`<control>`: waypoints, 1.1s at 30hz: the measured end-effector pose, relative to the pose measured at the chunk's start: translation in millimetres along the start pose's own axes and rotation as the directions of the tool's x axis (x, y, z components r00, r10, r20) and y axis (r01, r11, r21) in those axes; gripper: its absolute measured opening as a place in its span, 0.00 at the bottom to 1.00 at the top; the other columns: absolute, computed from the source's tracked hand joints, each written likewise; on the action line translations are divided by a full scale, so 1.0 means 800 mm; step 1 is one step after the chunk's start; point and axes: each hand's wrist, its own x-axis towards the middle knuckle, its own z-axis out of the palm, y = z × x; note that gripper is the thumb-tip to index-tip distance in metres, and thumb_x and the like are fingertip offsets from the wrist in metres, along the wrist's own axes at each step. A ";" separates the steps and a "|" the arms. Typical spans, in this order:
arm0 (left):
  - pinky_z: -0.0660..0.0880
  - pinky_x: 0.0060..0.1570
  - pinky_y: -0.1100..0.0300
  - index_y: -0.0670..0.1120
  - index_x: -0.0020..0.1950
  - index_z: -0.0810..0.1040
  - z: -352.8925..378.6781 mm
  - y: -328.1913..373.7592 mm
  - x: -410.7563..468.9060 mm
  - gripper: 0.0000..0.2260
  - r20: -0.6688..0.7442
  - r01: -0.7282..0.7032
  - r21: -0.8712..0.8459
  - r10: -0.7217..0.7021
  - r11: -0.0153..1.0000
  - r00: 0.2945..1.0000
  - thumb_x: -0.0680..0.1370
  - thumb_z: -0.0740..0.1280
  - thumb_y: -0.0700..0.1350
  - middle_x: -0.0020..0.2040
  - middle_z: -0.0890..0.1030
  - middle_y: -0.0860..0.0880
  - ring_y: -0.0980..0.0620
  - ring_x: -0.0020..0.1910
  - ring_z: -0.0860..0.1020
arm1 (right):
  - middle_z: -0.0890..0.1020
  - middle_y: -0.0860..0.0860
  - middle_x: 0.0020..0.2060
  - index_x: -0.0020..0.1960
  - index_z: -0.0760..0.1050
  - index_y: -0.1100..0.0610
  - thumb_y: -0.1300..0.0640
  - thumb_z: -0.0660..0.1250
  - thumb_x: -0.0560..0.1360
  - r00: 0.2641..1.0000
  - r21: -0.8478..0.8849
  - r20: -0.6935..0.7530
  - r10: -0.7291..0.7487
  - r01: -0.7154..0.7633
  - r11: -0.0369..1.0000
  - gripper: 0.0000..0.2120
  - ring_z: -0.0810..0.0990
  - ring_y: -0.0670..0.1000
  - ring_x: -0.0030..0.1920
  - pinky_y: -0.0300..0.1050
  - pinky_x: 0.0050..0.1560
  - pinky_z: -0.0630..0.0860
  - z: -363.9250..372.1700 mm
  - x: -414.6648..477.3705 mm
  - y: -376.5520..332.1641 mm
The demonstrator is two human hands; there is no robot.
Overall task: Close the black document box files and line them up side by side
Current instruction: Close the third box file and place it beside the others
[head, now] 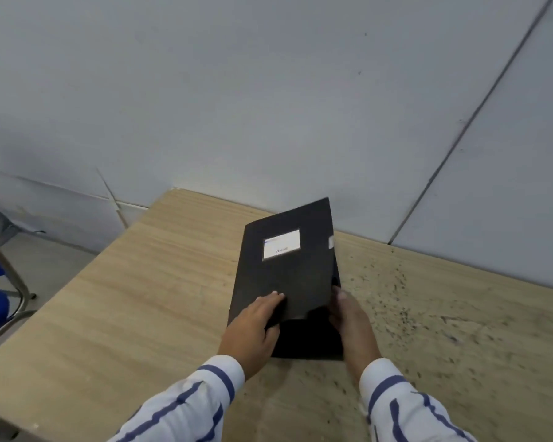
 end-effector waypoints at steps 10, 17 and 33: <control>0.65 0.69 0.47 0.59 0.75 0.56 0.026 -0.001 0.024 0.22 0.317 -0.092 0.410 -0.047 0.907 0.947 0.80 0.49 0.54 0.76 0.63 0.53 0.44 0.74 0.62 | 0.70 0.53 0.69 0.72 0.62 0.52 0.56 0.57 0.79 0.994 -0.185 -0.085 0.069 -0.083 0.979 0.22 0.70 0.53 0.68 0.55 0.70 0.66 -0.030 0.027 -0.019; 0.61 0.70 0.43 0.58 0.76 0.54 0.026 -0.002 0.026 0.25 0.420 -0.169 0.497 -0.066 0.851 0.905 0.79 0.52 0.57 0.77 0.59 0.50 0.41 0.75 0.59 | 0.78 0.54 0.62 0.63 0.76 0.57 0.63 0.53 0.77 0.993 -0.412 -0.111 0.048 -0.090 0.907 0.19 0.75 0.54 0.62 0.52 0.66 0.71 -0.027 0.033 -0.023; 0.59 0.73 0.49 0.50 0.77 0.53 0.015 -0.043 0.020 0.34 0.048 0.402 0.074 -0.406 0.913 0.913 0.76 0.63 0.57 0.78 0.53 0.44 0.41 0.75 0.57 | 0.57 0.54 0.76 0.76 0.47 0.56 0.55 0.59 0.79 0.988 -0.706 0.025 0.154 -0.092 0.703 0.31 0.60 0.55 0.74 0.49 0.73 0.61 -0.008 -0.012 0.016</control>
